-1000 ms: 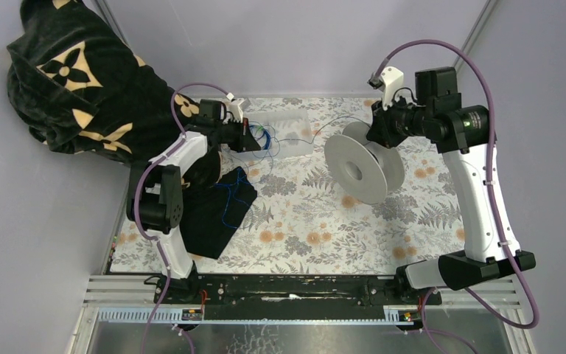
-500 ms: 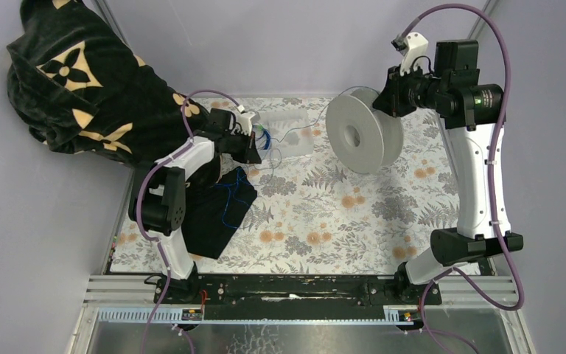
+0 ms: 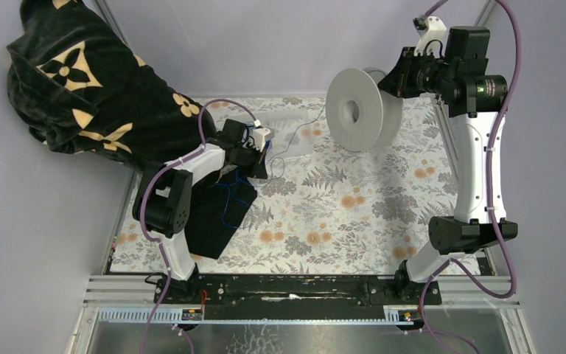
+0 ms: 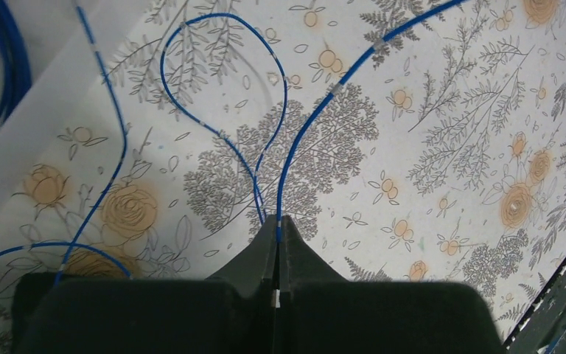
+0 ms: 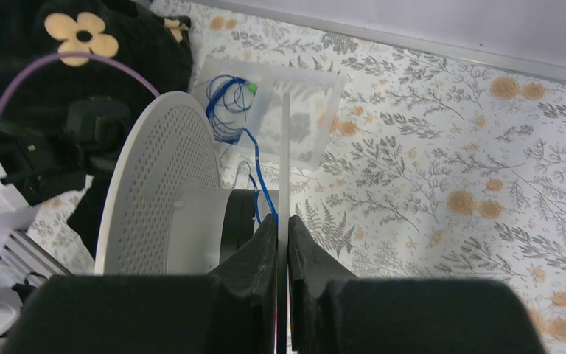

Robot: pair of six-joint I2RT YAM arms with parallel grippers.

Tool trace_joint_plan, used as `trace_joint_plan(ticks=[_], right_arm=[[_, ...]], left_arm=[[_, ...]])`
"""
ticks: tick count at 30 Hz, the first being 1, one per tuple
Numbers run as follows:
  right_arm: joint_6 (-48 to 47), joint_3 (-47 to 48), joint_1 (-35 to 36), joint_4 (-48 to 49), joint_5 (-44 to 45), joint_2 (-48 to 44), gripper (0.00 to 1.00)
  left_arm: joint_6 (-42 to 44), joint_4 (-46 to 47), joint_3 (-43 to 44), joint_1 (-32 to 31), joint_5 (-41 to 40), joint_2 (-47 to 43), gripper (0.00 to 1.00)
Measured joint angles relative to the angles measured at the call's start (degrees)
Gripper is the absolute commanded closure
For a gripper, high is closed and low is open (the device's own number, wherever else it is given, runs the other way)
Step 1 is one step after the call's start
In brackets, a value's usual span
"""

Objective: Wrap the cables
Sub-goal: Wrap the cable around the cable reel.

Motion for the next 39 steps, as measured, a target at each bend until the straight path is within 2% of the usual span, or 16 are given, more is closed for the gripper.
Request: trace_joint_plan(ticks=[8, 26, 34, 39], right_arm=[[5.4, -0.9, -1.4, 4.3, 0.2, 1.0, 1.00], [9.9, -17.3, -1.5, 21.0, 20.6, -2.5, 1.00], [8.2, -23.1, -1.5, 26.0, 26.0, -2.5, 1.00], [6.8, -26.4, -1.4, 28.2, 27.4, -2.5, 1.00]], left_arm=[[3.3, -0.9, -0.2, -3.2, -1.7, 0.0, 1.00], [17.1, -11.5, -1.4, -21.9, -0.4, -7.1, 1.00], [21.9, -18.0, 5.6, -28.7, 3.1, -9.4, 1.00], [21.4, -19.4, 12.3, -29.5, 8.0, -9.4, 1.00]])
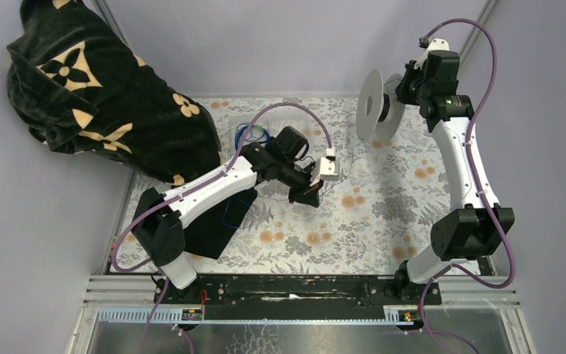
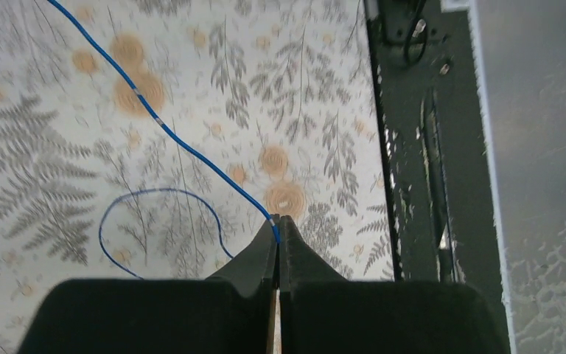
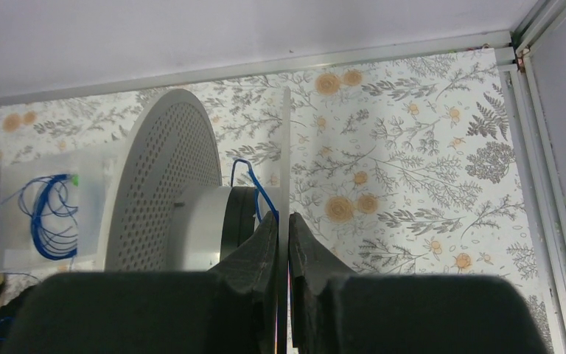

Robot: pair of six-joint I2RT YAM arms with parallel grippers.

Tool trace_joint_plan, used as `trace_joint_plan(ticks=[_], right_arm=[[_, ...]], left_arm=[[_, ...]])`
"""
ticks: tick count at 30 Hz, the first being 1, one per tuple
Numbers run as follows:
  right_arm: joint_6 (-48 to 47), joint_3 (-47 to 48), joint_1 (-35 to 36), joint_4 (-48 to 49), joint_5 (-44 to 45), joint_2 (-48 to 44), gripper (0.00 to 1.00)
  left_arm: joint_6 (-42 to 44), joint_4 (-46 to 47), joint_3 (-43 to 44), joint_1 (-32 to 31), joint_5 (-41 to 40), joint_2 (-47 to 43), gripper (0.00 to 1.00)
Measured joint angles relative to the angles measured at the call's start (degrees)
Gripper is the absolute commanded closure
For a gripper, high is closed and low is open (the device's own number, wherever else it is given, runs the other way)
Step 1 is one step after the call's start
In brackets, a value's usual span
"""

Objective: Wrap the cables
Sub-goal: Wrap the cable around the cable reel.

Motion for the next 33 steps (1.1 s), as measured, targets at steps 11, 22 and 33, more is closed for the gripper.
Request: trace_joint_plan(ticks=[11, 22, 33], right_arm=[[-5.3, -10.3, 5.2, 3.1, 3.7, -0.2, 1.00], [-8.0, -16.7, 8.5, 3.8, -1.9, -0.5, 1.00], [-14.9, -23.0, 11.8, 3.9, -5.0, -4.3, 1.00]], left_arm=[[-6.4, -0.8, 17.2, -0.1, 9.6, 3.8, 1.00], [-22.5, 5.5, 23.0, 0.6, 10.9, 8.0, 1.00], [-39.0, 18.9, 22.2, 11.3, 13.3, 8.0, 1.00]])
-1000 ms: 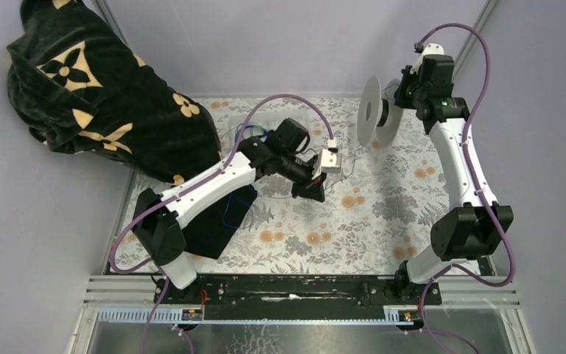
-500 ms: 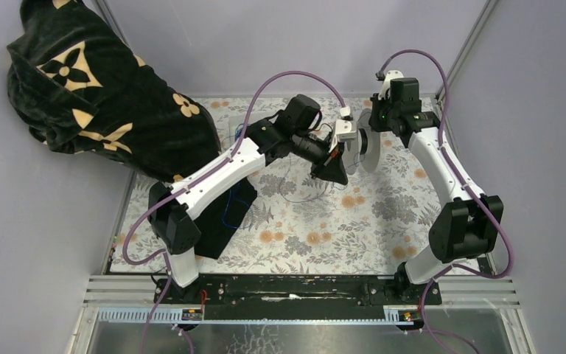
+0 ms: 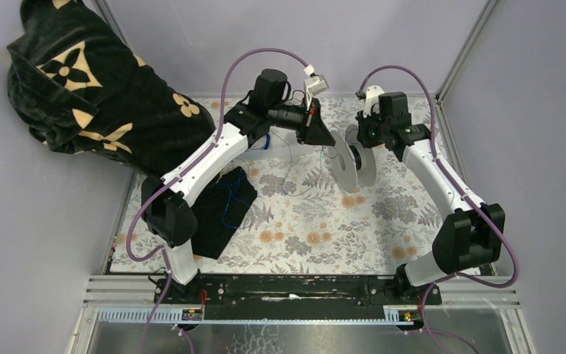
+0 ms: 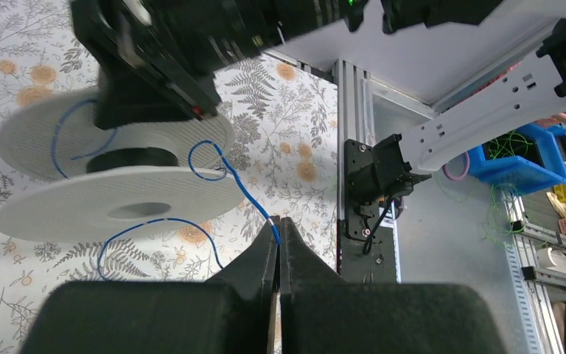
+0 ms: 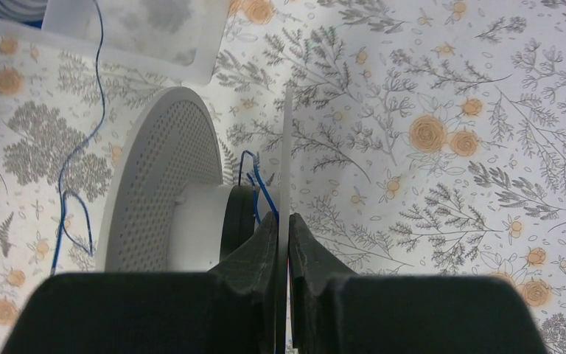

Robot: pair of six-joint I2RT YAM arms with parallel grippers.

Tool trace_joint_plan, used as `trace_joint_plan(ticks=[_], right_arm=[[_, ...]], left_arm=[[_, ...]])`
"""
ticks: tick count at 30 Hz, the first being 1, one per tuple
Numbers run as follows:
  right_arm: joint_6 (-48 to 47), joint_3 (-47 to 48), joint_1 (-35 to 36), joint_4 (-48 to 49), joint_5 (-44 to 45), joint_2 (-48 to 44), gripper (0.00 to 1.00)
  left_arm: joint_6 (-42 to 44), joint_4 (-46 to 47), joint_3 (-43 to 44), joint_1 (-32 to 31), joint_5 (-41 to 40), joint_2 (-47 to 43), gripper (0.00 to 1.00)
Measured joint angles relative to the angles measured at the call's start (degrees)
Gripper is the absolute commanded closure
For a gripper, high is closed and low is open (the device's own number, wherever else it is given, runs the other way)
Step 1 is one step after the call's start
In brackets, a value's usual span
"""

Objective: Wrap the cables
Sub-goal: Wrap the cable around the cable reel.

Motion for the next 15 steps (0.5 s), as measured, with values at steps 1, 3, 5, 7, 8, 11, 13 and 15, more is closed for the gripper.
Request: trace_joint_plan(ticks=[1, 3, 5, 7, 8, 11, 13, 15], right_arm=[[-0.6, -0.7, 0.4, 0.0, 0.1, -0.3, 1.00], [-1.8, -2.1, 1.0, 0.0, 0.5, -1.0, 1.00], [-2.9, -3.4, 1.4, 0.0, 1.1, -1.7, 1.00], [-3.9, -4.5, 1.4, 0.1, 2.0, -2.3, 1.00], [-4.4, -5.1, 1.4, 0.2, 2.2, -2.7, 1.00], [-6.0, -7.0, 1.4, 0.7, 2.4, -3.9, 1.00], [-7.0, -8.2, 1.4, 0.7, 1.6, -4.9, 1.00], [-7.9, -8.9, 1.4, 0.7, 0.3, -5.9, 1.00]], left_arm=[[-0.9, 0.5, 0.0, 0.4, 0.0, 0.1, 1.00], [-1.7, 0.8, 0.0, 1.1, 0.0, 0.2, 1.00], [-2.4, 0.8, 0.0, 1.9, 0.0, 0.2, 1.00], [-2.7, 0.7, 0.1, 2.9, 0.0, 0.2, 1.00], [-2.8, 0.7, 0.3, 3.6, -0.2, 0.2, 1.00], [-2.8, 0.1, 1.2, 6.1, -1.1, 0.4, 1.00], [-2.4, -0.3, 2.3, 7.7, -1.9, 0.9, 1.00], [-1.5, -1.5, 3.3, 9.0, -2.9, 1.4, 1.00]])
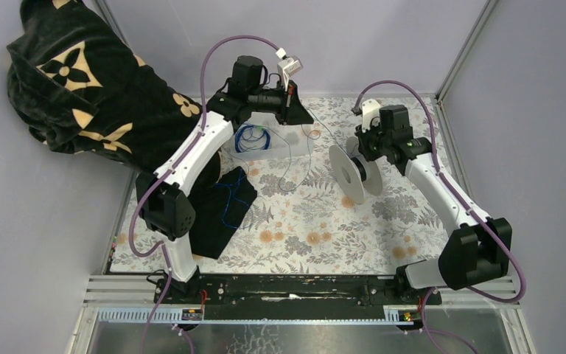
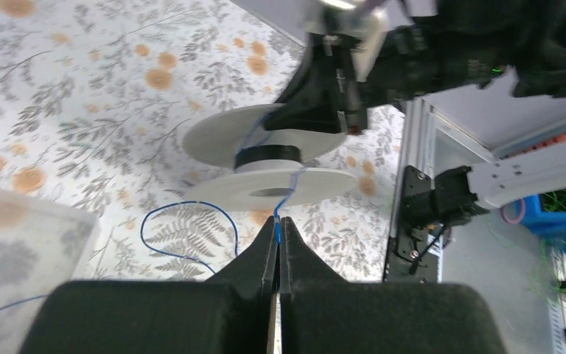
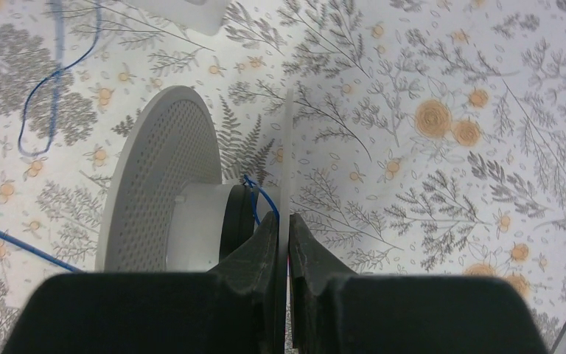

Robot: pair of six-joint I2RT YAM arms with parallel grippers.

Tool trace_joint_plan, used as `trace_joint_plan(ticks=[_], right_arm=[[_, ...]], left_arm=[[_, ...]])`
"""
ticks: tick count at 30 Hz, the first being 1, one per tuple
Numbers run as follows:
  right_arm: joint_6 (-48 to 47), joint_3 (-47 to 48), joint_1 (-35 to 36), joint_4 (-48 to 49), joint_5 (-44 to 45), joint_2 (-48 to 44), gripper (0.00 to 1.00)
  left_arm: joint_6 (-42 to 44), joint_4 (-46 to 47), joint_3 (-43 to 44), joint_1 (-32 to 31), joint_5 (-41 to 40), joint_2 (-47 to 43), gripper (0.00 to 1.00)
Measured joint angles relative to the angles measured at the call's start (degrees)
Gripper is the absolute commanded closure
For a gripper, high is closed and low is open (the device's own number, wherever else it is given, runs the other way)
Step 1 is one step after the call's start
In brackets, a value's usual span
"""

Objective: Wrap the cables
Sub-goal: Wrap the cable around the cable reel.

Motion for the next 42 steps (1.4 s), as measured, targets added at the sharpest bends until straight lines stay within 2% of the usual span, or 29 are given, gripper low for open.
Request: trace_joint_plan(ticks=[9, 14, 24, 29, 35, 42], right_arm=[[-3.7, 0.0, 0.0, -3.1, -9.9, -3.9, 1.00], [-3.7, 3.1, 0.0, -7.0, -14.8, -4.5, 1.00], [3.1, 16.3, -2.2, -10.9, -20.4, -3.1, 1.00], [9.4, 20.8, -3.7, -10.8, -21.3, -0.7, 1.00], [16.9, 23.0, -3.9, -10.9, -20.2, 1.8, 1.00], [20.1, 27.9, -3.9, -11.8, -17.7, 2.6, 1.00]], left_arm=[[8.5, -6.7, 0.7, 1.6, -8.4, 2.8, 1.00], [12.9, -8.0, -1.0, 1.8, -12.5, 2.9, 1.00], [15.9, -7.0, -8.8, 1.8, -14.4, 4.2, 1.00], [14.9, -3.2, -12.7, 1.3, -12.7, 4.5, 0.94], [10.4, 3.4, -17.6, 0.2, -9.9, 4.5, 0.76], [6.2, 10.5, -23.2, -0.1, -7.3, 4.0, 0.46]])
